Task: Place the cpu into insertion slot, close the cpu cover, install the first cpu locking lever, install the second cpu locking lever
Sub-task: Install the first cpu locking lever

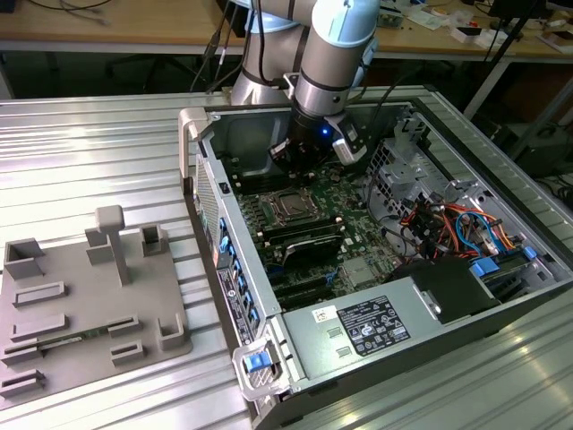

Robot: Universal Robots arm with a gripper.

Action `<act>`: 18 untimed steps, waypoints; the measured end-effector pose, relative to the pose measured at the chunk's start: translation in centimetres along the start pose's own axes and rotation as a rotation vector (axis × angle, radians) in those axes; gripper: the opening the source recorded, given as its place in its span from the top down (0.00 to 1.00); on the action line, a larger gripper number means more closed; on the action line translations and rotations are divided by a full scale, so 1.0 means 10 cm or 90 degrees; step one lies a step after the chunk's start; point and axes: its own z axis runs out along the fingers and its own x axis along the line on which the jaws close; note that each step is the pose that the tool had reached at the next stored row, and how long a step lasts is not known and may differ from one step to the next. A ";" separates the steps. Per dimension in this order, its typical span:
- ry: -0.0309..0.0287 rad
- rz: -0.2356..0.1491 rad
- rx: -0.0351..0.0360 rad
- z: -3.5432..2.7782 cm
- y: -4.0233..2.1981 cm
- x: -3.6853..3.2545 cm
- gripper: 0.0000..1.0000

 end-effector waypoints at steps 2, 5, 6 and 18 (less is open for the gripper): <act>0.0001 0.000 0.0000 0.004 0.000 0.000 0.89; 0.0001 0.000 0.0001 0.014 -0.001 -0.001 0.89; 0.0002 0.000 0.0001 0.015 -0.001 -0.001 0.89; 0.0001 0.000 -0.0001 0.016 -0.034 0.000 0.89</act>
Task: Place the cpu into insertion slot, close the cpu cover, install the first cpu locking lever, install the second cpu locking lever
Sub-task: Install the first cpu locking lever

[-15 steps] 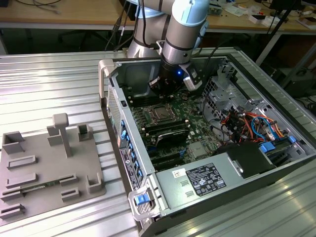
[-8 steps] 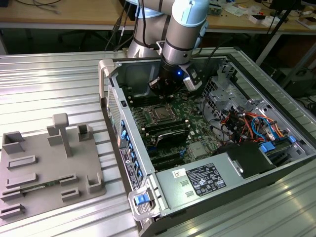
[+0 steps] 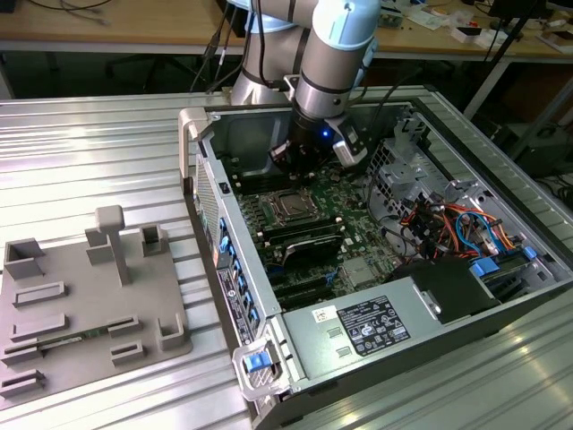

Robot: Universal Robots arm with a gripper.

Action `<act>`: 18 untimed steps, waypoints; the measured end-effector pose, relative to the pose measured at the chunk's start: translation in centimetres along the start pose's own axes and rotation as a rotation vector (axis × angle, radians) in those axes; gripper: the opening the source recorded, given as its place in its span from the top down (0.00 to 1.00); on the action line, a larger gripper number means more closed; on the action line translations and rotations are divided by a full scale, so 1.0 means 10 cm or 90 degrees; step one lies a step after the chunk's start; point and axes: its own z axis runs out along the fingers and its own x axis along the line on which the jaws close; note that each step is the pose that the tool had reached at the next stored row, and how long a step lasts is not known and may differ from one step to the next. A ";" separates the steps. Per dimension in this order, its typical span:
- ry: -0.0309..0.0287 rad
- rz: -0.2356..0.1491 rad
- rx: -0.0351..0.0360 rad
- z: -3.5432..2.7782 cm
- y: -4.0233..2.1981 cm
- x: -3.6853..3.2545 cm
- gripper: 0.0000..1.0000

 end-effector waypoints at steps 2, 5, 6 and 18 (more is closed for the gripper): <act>0.0000 0.000 0.0000 0.000 -0.002 0.000 0.89; 0.0000 0.000 0.0001 0.000 -0.003 0.000 0.89; 0.0001 0.000 0.0001 0.000 -0.004 0.000 0.89; 0.0001 0.000 0.0003 0.022 -0.006 -0.010 0.89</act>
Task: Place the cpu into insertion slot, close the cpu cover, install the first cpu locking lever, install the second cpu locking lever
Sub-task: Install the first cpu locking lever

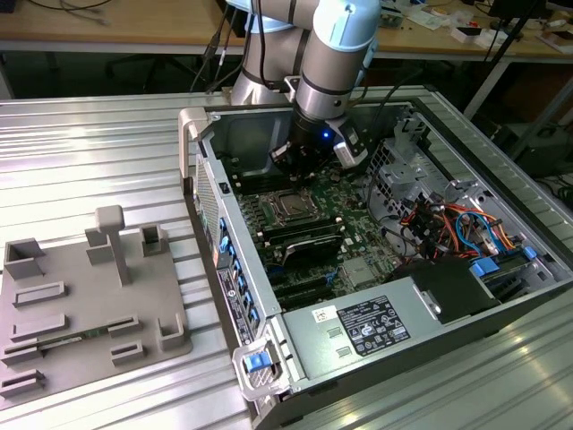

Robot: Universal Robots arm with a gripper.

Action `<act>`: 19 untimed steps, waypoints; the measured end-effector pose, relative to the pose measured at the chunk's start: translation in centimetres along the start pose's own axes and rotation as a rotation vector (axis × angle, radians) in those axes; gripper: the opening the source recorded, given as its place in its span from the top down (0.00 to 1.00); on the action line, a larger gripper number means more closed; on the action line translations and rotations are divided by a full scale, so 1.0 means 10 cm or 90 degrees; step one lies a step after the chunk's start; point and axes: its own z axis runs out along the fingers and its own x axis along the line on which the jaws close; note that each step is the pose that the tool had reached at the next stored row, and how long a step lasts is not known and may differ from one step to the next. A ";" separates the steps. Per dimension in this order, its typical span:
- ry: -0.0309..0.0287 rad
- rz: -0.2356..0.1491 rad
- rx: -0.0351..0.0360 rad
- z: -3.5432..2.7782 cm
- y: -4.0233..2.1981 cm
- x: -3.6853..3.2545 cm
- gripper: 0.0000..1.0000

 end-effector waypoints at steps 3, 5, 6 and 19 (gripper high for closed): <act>-0.0003 0.000 -0.0004 -0.003 0.001 -0.001 0.89; -0.0002 0.000 -0.0003 -0.006 0.001 -0.001 0.89; -0.0002 0.000 -0.0003 -0.008 0.001 -0.001 0.89; -0.0001 0.000 -0.0002 -0.009 -0.012 0.000 0.89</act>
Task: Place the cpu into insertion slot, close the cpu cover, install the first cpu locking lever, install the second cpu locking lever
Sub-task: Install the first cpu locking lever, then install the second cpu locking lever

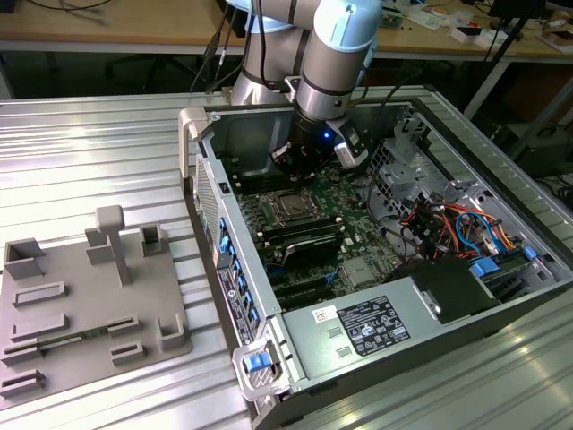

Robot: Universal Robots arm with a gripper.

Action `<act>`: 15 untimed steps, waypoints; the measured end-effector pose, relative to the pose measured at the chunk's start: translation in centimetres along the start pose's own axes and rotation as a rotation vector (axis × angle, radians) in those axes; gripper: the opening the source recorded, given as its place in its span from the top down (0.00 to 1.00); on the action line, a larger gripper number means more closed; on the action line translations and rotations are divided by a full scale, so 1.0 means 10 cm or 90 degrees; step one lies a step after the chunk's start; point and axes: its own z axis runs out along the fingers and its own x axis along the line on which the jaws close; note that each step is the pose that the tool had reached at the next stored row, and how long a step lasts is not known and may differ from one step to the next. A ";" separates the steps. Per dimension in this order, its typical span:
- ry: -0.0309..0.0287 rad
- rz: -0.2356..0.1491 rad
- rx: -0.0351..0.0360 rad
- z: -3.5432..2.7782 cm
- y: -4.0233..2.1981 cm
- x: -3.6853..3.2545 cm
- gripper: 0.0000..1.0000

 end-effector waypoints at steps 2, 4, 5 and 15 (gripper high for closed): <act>0.0000 0.000 0.0000 0.002 -0.001 0.000 0.89; 0.0001 0.000 0.0002 0.007 -0.001 -0.001 0.89; 0.0003 0.000 0.0004 0.012 -0.002 -0.002 0.89; 0.0000 0.000 0.0000 -0.058 0.003 -0.019 0.89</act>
